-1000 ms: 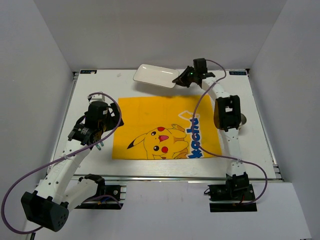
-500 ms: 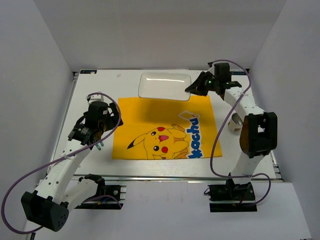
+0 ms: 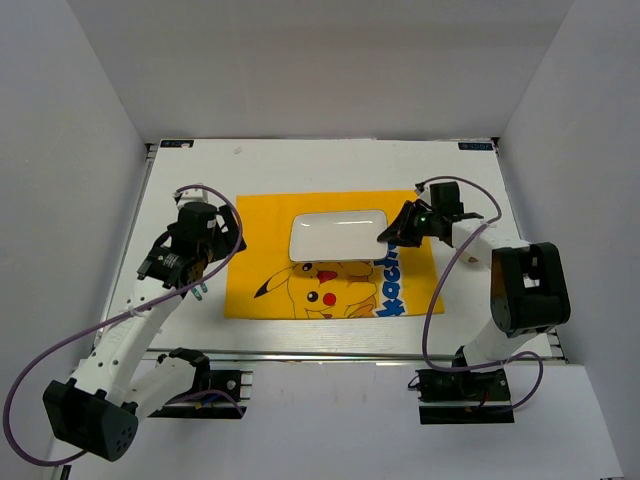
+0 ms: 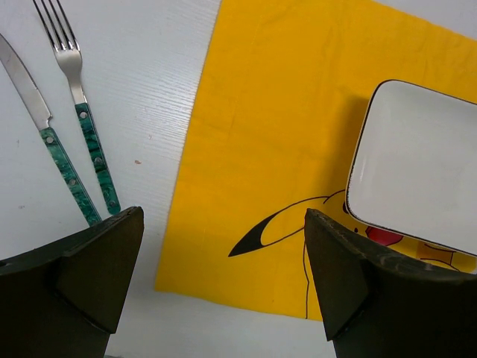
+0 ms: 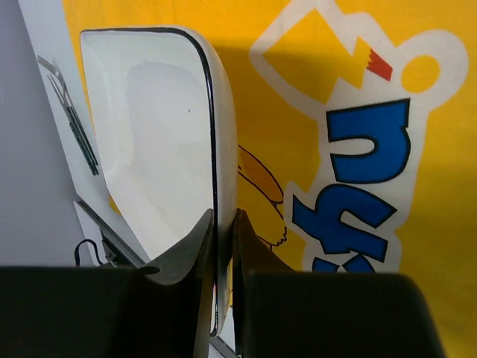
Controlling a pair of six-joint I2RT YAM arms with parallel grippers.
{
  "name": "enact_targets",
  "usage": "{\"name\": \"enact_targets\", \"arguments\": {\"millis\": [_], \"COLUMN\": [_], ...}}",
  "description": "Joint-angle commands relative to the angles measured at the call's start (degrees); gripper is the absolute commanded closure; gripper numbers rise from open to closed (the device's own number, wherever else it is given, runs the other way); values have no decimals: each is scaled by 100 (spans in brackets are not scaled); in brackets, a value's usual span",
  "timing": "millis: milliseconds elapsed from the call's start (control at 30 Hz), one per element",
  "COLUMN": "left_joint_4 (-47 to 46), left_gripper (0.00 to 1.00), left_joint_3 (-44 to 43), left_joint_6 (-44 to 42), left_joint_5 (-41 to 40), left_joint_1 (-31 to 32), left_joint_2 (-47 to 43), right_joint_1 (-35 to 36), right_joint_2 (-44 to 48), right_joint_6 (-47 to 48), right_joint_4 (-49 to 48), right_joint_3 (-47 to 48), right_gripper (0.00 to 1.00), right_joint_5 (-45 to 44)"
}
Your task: Set the dinner table for one person
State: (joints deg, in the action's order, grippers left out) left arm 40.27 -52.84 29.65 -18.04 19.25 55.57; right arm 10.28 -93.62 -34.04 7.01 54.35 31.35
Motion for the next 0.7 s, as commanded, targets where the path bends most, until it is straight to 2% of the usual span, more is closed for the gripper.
{"name": "enact_targets", "arguments": {"millis": [0,367,667], "left_joint_4": [-19,-81,-107], "left_gripper": [2,2,2], "left_joint_3": [63,72,81], "left_joint_6": [6,-117,-170], "left_joint_5": [-7,125,196], "left_joint_1": [-26,-26,-26], "left_joint_2": [-29,-2,6], "right_joint_1": [-18,17,53], "right_joint_2": [503,91,-129], "right_joint_6": [-296,-445,-489], "right_joint_4": [-1693,-2519,-2652], "right_joint_3": [50,-311,-416], "right_gripper": [100,100,100], "right_joint_5": [1083,1337,1347]}}
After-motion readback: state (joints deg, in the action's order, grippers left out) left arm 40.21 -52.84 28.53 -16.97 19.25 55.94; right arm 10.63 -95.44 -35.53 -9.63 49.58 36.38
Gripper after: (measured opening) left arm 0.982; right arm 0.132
